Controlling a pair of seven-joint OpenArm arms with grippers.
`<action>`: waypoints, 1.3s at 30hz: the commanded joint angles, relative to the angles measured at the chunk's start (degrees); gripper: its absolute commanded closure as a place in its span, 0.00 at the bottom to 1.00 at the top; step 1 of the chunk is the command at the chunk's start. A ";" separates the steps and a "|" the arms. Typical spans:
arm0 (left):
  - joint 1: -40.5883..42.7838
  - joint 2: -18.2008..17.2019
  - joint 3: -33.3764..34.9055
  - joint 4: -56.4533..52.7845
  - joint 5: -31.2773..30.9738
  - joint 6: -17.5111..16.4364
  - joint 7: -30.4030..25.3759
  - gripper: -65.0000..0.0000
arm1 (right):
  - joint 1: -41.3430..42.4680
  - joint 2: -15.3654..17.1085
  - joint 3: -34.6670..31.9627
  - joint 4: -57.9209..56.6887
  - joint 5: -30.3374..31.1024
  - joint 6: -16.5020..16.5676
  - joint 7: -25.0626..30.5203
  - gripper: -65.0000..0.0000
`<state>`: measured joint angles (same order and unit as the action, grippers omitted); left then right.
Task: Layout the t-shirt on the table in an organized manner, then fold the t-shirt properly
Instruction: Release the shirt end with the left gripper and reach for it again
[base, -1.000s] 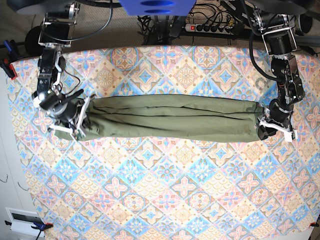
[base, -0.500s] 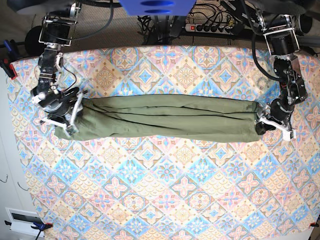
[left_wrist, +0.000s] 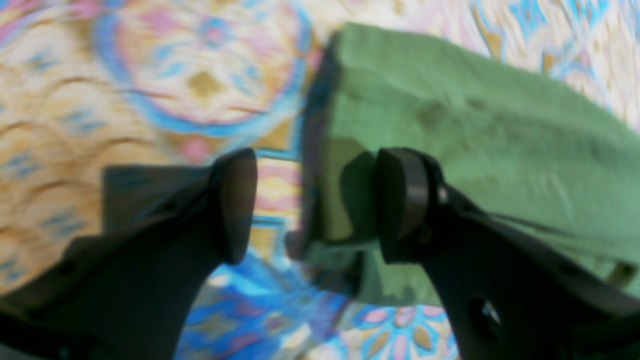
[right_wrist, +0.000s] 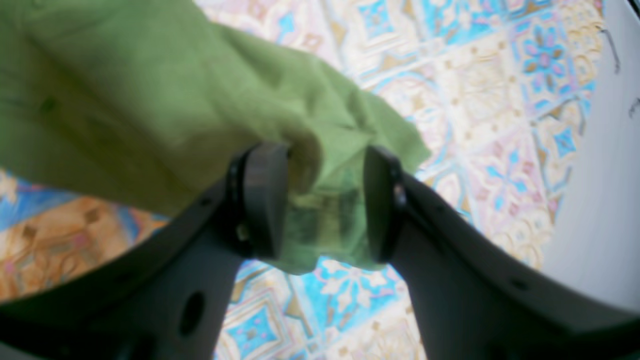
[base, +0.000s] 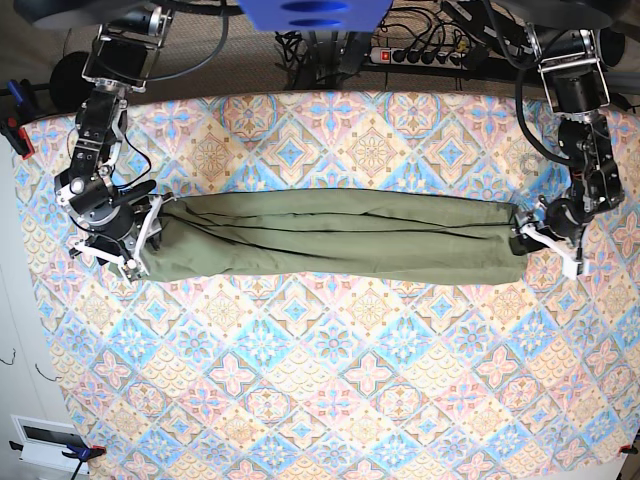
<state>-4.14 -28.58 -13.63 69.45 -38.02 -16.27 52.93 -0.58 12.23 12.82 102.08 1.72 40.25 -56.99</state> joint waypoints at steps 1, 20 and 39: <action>-1.00 -0.92 1.10 0.92 -0.71 -0.39 -0.84 0.43 | 1.06 0.56 -0.29 1.26 0.35 -0.25 0.95 0.62; -0.65 3.04 5.76 -0.48 -0.71 -5.57 -0.57 0.94 | 1.06 0.21 -0.56 2.75 0.44 -0.25 0.95 0.62; 5.42 -8.13 -9.98 -0.22 -0.79 -8.91 -4.18 1.00 | -2.45 0.21 -0.38 5.74 8.35 -0.25 0.95 0.62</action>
<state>1.65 -35.16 -23.09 68.38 -38.26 -25.30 49.41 -3.66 11.70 12.10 106.54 9.30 40.25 -57.19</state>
